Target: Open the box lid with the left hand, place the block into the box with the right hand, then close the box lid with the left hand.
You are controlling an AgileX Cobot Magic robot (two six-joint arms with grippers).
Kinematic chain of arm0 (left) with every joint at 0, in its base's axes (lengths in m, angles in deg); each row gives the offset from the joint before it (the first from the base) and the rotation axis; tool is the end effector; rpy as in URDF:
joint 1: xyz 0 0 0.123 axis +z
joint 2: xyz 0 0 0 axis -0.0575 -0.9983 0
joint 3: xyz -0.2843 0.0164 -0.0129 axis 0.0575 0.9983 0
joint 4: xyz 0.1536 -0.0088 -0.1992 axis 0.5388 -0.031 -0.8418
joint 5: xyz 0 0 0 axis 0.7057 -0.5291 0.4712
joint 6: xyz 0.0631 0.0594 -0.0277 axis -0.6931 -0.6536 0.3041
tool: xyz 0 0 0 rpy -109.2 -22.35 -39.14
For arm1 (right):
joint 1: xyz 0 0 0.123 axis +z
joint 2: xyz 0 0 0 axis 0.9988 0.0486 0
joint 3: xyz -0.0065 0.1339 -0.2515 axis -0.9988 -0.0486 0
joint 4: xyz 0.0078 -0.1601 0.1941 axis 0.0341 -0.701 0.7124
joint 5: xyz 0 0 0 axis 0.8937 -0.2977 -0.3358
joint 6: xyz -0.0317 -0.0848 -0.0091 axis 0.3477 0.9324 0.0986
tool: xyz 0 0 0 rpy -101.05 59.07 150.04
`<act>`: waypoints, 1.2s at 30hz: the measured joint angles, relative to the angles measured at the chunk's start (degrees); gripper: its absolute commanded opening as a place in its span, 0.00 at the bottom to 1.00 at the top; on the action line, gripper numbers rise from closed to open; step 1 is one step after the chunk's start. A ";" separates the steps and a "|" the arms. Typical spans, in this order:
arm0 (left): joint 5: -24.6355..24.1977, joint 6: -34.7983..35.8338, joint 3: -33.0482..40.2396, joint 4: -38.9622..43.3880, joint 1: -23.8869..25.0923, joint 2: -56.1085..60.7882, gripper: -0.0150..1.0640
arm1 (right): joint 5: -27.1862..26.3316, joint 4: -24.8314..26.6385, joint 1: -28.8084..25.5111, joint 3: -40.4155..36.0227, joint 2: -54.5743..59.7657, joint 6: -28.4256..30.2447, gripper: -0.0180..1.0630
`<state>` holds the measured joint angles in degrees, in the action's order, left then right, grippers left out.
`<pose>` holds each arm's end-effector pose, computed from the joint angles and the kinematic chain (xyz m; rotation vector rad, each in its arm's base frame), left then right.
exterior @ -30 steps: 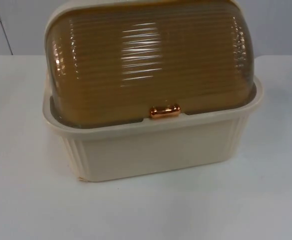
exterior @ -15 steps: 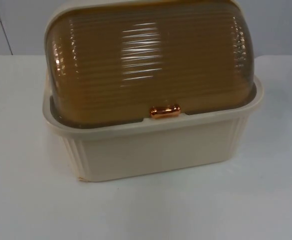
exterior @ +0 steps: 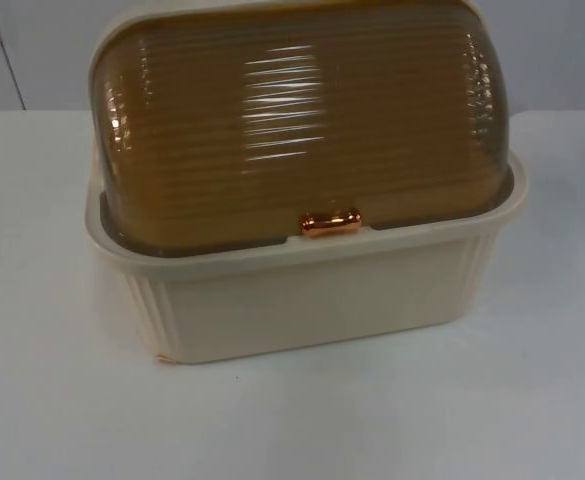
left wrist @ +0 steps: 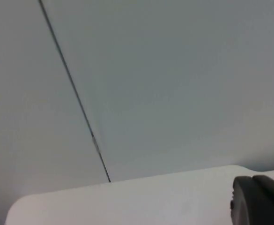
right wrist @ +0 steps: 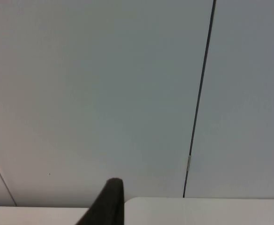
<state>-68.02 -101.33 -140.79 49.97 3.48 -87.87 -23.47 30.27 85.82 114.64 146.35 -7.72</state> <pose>0.3137 -0.0036 0.3790 0.1476 1.9087 0.0362 0.2971 -0.0058 0.4593 -0.0137 1.8839 -0.0211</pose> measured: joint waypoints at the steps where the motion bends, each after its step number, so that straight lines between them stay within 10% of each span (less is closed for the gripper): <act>1: -0.25 3.15 -0.28 1.44 0.00 -0.24 0.01 | 0.00 0.00 0.00 0.00 0.00 0.00 0.94; 7: -0.72 7.42 -0.79 3.83 0.00 -0.48 0.03 | 0.00 0.00 0.00 0.00 0.00 0.00 0.94; 12: -0.84 8.29 -0.90 4.19 0.00 -0.51 0.30 | 0.00 0.00 0.00 0.00 0.00 0.00 0.94; 16: -0.84 8.37 -0.90 4.19 0.00 -0.51 0.98 | 0.00 0.00 0.00 0.00 0.00 0.00 0.94; 36: -0.36 8.40 -0.90 5.96 -1.98 1.52 0.98 | 0.00 0.12 0.00 0.00 0.00 -0.08 0.94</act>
<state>-68.38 -92.93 -141.69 55.93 1.50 -86.35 -23.47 30.39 85.82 114.64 146.35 -7.81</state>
